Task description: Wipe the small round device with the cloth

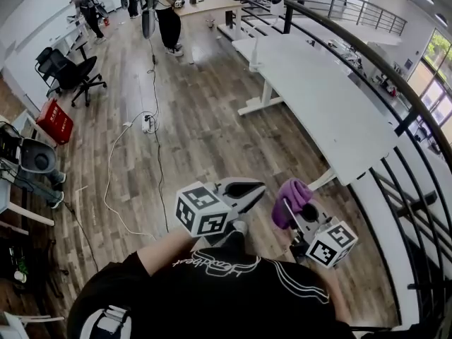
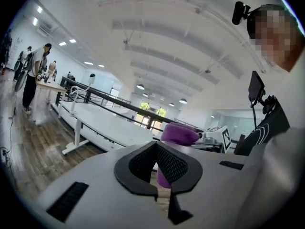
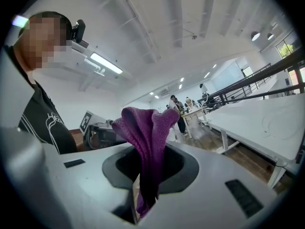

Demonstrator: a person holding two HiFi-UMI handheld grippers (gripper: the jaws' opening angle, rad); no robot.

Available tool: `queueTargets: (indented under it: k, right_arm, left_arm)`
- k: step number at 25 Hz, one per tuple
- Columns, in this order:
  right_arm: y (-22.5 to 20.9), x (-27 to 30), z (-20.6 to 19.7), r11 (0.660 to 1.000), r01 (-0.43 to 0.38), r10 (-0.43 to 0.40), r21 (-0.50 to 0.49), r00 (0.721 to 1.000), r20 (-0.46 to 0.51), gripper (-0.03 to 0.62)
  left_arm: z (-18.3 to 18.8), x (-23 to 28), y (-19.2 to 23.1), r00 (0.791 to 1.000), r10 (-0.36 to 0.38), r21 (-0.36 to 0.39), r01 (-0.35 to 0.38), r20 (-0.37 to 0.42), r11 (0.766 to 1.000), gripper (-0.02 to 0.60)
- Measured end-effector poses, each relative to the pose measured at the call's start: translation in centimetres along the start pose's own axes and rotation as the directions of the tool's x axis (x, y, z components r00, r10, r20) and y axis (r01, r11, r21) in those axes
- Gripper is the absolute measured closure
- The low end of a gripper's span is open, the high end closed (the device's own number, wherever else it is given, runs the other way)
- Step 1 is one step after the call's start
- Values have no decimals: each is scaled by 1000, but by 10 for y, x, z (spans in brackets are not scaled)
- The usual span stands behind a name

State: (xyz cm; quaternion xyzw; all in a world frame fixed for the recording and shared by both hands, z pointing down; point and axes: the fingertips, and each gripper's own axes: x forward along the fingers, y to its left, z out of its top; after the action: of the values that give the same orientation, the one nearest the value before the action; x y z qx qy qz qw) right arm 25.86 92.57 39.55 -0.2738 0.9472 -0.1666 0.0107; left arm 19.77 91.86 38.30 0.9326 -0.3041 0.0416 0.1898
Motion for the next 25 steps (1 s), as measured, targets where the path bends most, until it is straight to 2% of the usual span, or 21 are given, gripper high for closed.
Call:
queueTargets:
  k: [7, 9, 12, 15, 21, 25]
  right_arm:
    - [-110, 129, 53, 1000, -9, 9, 17, 1000, 7, 533]
    - [-134, 165, 71, 1000, -18, 18, 4, 1000, 8, 533]
    - [-164, 205, 96, 1000, -24, 25, -17, 1000, 15, 533]
    - [-188, 230, 108, 1000, -25, 25, -16, 1000, 18, 533]
    - [-231, 268, 121, 1000, -21, 21, -21, 1000, 7, 533]
    - [-267, 308, 126, 999, -51, 51, -18, 999, -9, 533]
  left_arm:
    - [68, 45, 161, 999, 48, -19, -48, 7, 999, 574]
    - [94, 54, 199, 999, 31, -13, -31, 28, 999, 574]
    - [128, 69, 232, 998, -40, 24, 39, 55, 999, 572]
    - [143, 83, 265, 999, -17, 52, 15, 41, 999, 572]
    - [157, 103, 317, 999, -5, 48, 3, 46, 999, 572]
    - [165, 126, 363, 999, 11, 39, -13, 44, 999, 572]
